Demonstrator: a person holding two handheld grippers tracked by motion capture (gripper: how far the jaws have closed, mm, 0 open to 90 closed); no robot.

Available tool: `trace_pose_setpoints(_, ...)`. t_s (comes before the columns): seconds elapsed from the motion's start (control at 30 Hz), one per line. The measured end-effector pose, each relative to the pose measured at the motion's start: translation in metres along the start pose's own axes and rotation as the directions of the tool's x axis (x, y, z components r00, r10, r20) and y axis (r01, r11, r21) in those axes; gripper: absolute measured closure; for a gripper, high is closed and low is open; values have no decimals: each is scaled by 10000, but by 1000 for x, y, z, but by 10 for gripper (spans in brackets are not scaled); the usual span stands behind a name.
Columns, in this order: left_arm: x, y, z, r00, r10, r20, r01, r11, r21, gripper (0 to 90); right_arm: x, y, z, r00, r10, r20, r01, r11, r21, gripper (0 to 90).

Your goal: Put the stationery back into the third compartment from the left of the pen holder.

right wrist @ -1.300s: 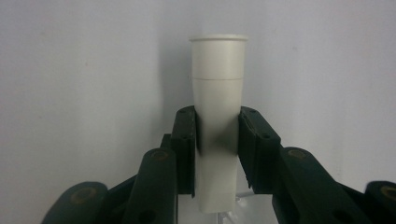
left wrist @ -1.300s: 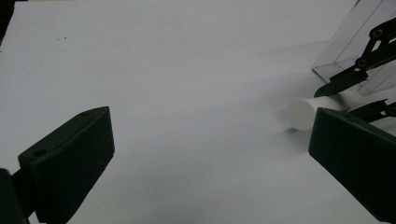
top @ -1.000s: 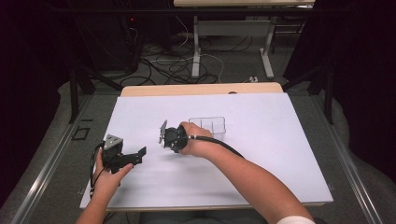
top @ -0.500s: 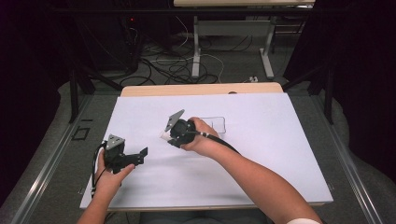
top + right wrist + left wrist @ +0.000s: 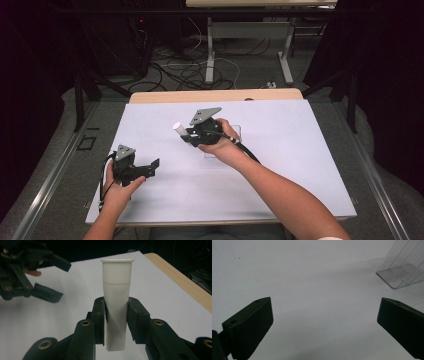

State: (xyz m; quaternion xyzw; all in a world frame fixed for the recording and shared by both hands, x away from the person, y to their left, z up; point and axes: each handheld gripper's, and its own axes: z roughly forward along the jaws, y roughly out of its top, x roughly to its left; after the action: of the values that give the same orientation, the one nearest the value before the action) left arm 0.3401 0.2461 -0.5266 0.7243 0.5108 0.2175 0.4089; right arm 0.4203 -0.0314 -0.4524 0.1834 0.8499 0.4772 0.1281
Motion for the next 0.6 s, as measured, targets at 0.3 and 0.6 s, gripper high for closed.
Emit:
trace_pose_setpoints(0.3,-1,0,0,10000,-55,19,55,10000,-75,4,-6,4,-20,9976,678,151,-656,9912,-1147,692)
trace_pose_setpoints(0.6,-2,0,0,10000,-23,39,23,10000,-43,3,-14,-3,-36,9931,1099,398,-1020,9812,-1640,693)
